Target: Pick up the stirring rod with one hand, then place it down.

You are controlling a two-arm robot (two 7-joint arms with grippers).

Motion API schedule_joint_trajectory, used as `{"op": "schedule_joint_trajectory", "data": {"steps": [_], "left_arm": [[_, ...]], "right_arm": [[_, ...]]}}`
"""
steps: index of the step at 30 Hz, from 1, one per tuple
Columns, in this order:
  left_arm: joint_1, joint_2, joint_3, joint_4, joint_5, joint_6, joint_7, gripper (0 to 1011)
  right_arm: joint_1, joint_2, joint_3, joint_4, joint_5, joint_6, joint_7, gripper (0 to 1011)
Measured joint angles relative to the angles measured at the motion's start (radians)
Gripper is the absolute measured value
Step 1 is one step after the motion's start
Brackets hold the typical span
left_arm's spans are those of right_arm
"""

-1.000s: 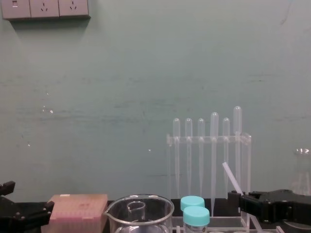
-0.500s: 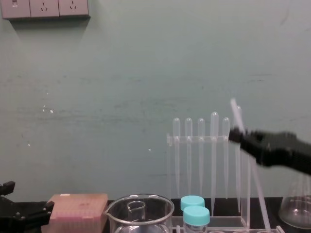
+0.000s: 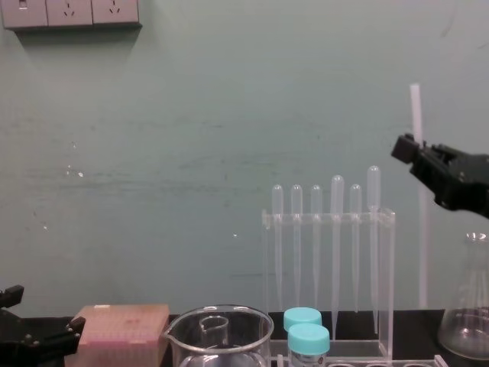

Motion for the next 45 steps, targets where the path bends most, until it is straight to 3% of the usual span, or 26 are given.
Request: {"op": "schedule_joint_trajectory", "data": {"steps": [10, 45], "left_arm": [[0.0, 0.0, 0.0, 0.0, 0.0, 0.0, 0.0, 1000], [0.0, 0.0, 0.0, 0.0, 0.0, 0.0, 0.0, 1000]], "right_arm": [[-0.042, 0.004, 0.021, 0.016, -0.009, 0.021, -0.001, 72], [-0.037, 0.004, 0.017, 0.015, -0.007, 0.016, 0.0, 71]]}}
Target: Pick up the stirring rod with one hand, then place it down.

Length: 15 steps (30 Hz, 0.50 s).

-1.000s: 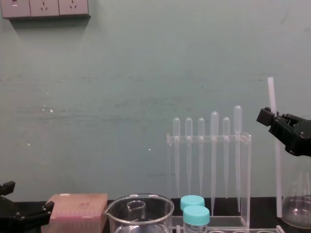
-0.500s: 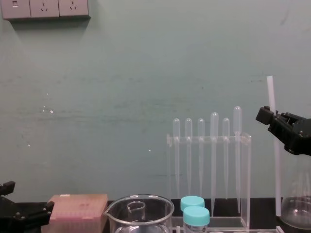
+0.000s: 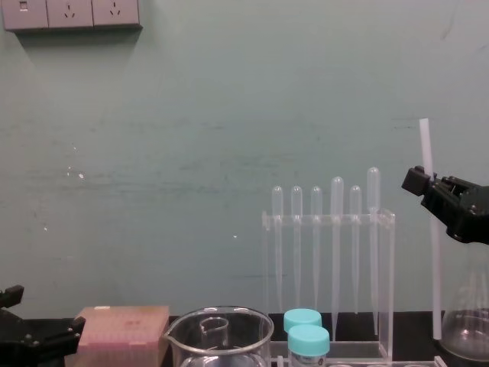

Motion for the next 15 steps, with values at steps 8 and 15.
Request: {"op": "schedule_joint_trajectory", "data": {"steps": [8, 15], "left_arm": [[0.0, 0.0, 0.0, 0.0, 0.0, 0.0, 0.0, 1000], [0.0, 0.0, 0.0, 0.0, 0.0, 0.0, 0.0, 1000]], "right_arm": [[0.0, 0.0, 0.0, 0.0, 0.0, -0.001, 0.001, 71], [0.0, 0.0, 0.0, 0.0, 0.0, -0.001, 0.001, 71]]}}
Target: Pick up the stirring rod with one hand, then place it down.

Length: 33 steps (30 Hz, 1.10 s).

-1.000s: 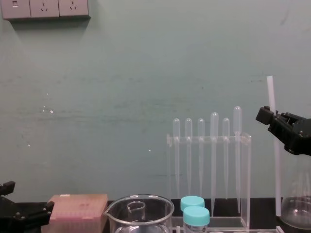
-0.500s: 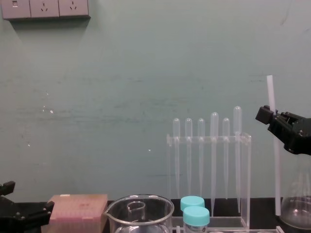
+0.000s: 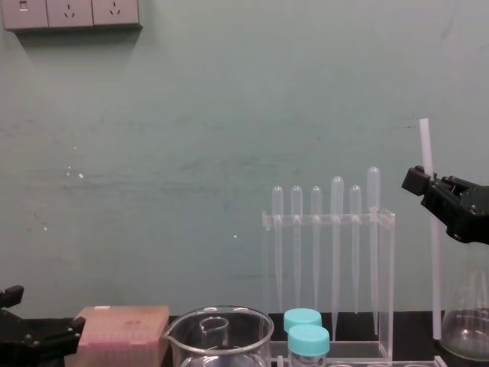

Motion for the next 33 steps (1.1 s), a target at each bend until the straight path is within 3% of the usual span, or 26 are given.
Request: {"op": "schedule_joint_trajectory", "data": {"steps": [33], "left_arm": [[0.0, 0.0, 0.0, 0.0, 0.0, 0.0, 0.0, 1000]], "right_arm": [[0.0, 0.0, 0.0, 0.0, 0.0, 0.0, 0.0, 71]]}}
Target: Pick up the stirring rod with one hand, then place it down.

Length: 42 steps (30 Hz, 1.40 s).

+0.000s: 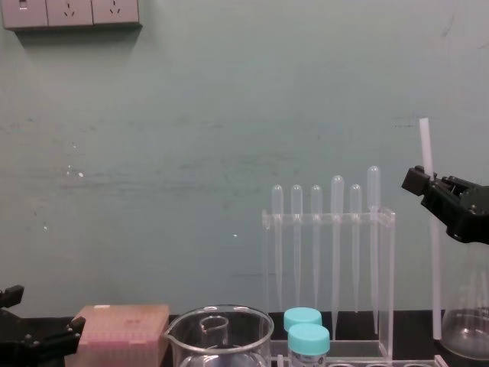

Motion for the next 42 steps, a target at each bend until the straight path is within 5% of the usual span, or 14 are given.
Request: {"op": "schedule_joint_trajectory", "data": {"steps": [42], "left_arm": [[0.0, 0.0, 0.0, 0.0, 0.0, 0.0, 0.0, 1000]], "right_arm": [[-0.001, -0.002, 0.007, -0.002, -0.001, 0.008, 0.008, 71]]}}
